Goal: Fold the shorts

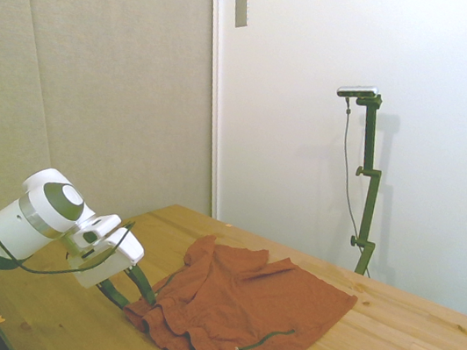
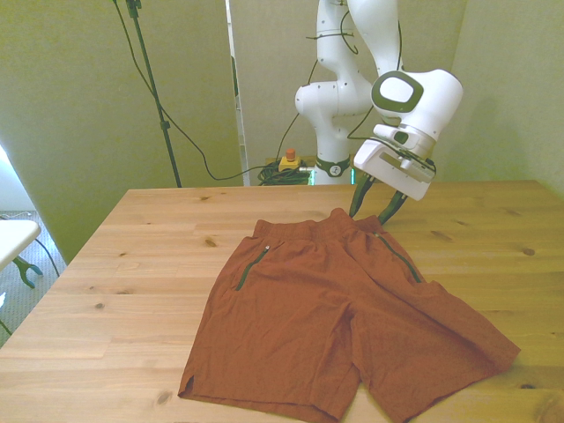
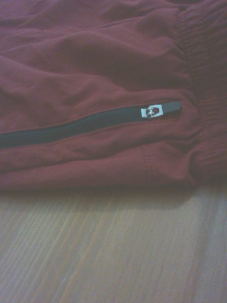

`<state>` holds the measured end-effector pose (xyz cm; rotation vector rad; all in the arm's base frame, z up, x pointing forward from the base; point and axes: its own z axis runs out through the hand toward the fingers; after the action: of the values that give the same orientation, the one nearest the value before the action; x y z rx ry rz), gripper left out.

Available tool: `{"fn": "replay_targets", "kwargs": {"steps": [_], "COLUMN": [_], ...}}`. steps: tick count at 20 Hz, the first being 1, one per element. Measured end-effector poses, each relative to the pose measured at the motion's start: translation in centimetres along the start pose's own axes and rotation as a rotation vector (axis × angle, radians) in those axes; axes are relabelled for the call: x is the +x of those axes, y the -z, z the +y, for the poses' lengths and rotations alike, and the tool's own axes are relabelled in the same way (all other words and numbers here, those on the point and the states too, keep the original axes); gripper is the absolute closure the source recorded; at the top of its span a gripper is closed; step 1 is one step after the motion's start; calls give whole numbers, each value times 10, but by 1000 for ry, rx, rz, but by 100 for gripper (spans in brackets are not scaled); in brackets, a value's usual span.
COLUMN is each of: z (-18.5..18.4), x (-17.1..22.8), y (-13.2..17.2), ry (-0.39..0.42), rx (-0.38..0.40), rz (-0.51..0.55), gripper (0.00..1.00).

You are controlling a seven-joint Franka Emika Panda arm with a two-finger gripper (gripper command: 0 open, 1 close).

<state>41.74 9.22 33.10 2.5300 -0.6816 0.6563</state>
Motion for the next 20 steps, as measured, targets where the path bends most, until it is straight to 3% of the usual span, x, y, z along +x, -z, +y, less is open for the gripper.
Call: {"fn": "replay_targets", "kwargs": {"steps": [20], "z": [-10], "x": [-13], "y": [-4], "ry": [-4], "rx": [41], "rz": [-25], "gripper": [100]}}
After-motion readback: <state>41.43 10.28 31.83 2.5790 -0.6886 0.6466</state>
